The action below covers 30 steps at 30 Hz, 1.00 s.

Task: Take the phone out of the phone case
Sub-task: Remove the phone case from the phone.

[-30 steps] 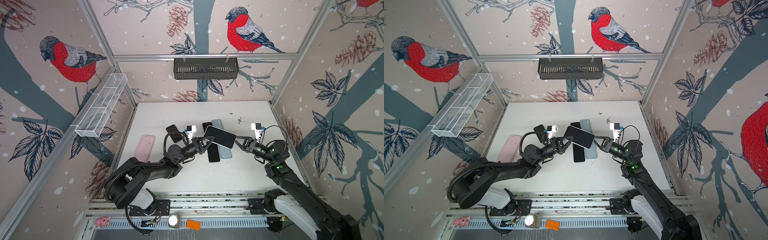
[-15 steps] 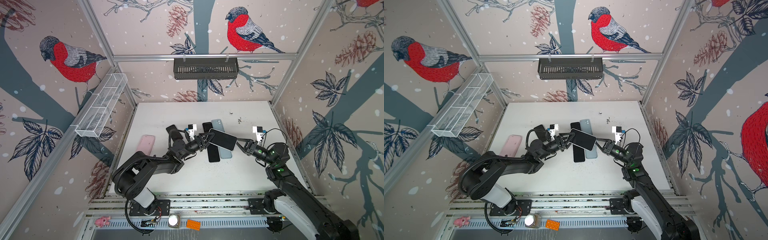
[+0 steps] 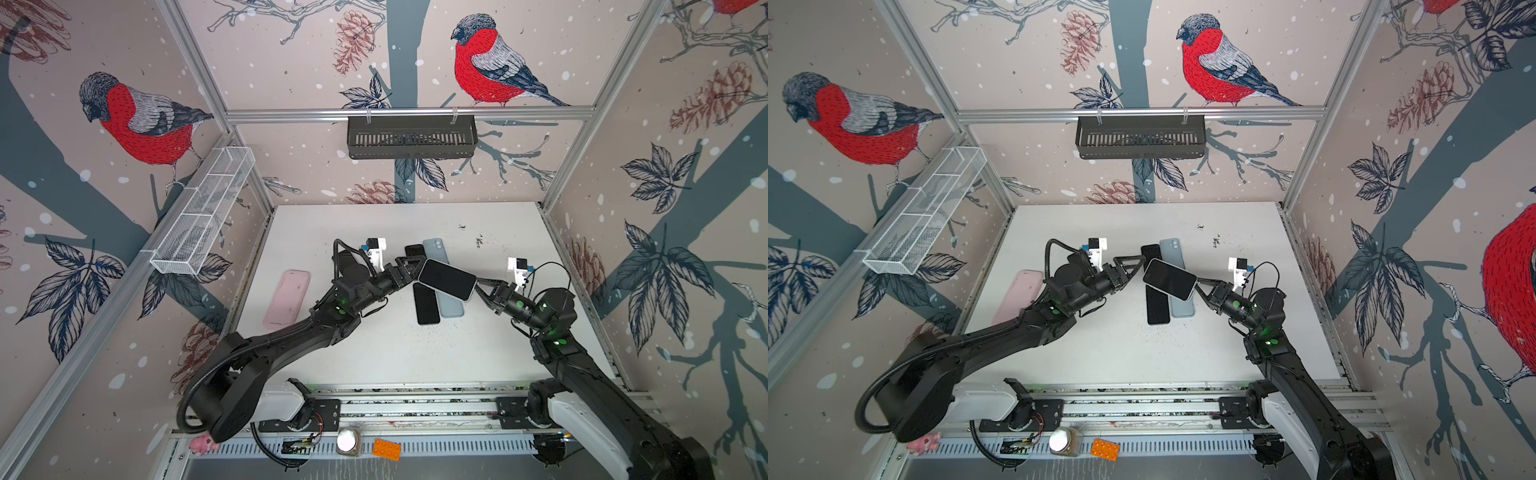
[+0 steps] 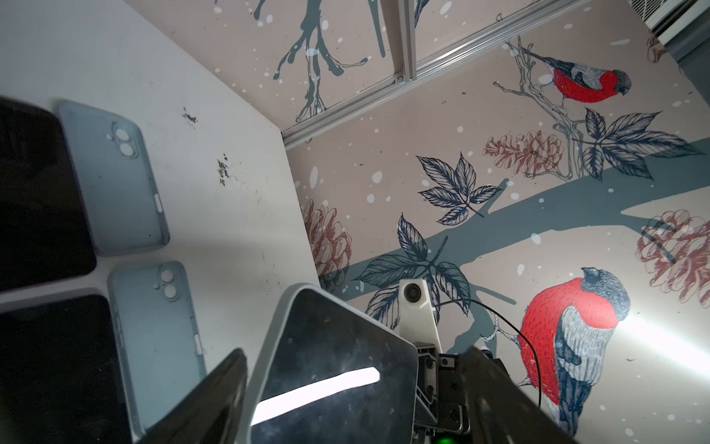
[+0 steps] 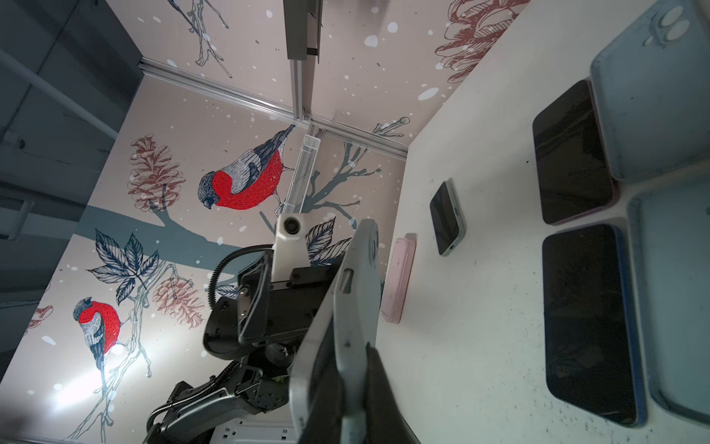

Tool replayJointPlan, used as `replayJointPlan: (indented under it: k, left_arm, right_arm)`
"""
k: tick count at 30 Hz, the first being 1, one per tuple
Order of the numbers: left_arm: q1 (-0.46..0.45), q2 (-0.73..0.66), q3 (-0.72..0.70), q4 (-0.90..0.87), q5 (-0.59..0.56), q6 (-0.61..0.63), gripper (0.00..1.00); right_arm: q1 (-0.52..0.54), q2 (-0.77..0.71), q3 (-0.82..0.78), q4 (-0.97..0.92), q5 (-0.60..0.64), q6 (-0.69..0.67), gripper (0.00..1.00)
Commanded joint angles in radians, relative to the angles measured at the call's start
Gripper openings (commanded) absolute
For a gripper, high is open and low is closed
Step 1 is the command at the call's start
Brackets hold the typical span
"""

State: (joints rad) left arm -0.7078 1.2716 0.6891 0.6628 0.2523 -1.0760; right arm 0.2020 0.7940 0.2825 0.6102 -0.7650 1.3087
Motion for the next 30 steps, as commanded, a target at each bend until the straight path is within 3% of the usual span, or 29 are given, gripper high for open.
replayJointPlan:
  k: [1,6,11,18,30]
  left_arm:
    - [-0.053,-0.074,0.098,-0.285,-0.159,0.284,0.86]
    - [-0.208,-0.062,0.300,-0.571,-0.311,0.616,0.84]
    - [-0.414,0.109,0.550,-0.827,-0.524,0.874,0.75]
    - [-0.515,0.287,0.712,-0.942,-0.679,0.926,0.68]
    - [-0.520,0.386,0.763,-0.954,-0.672,0.914,0.62]
  right_arm:
    - [-0.009,0.005,-0.006,0.036,0.016,-0.001,0.00]
    - [-0.012,0.016,-0.012,0.021,0.029,-0.014,0.00]
    - [-0.014,0.015,-0.008,0.001,0.036,-0.025,0.00]
    - [-0.013,0.007,-0.012,-0.015,0.047,-0.026,0.00]
    - [-0.013,-0.021,-0.006,-0.054,0.054,-0.039,0.00]
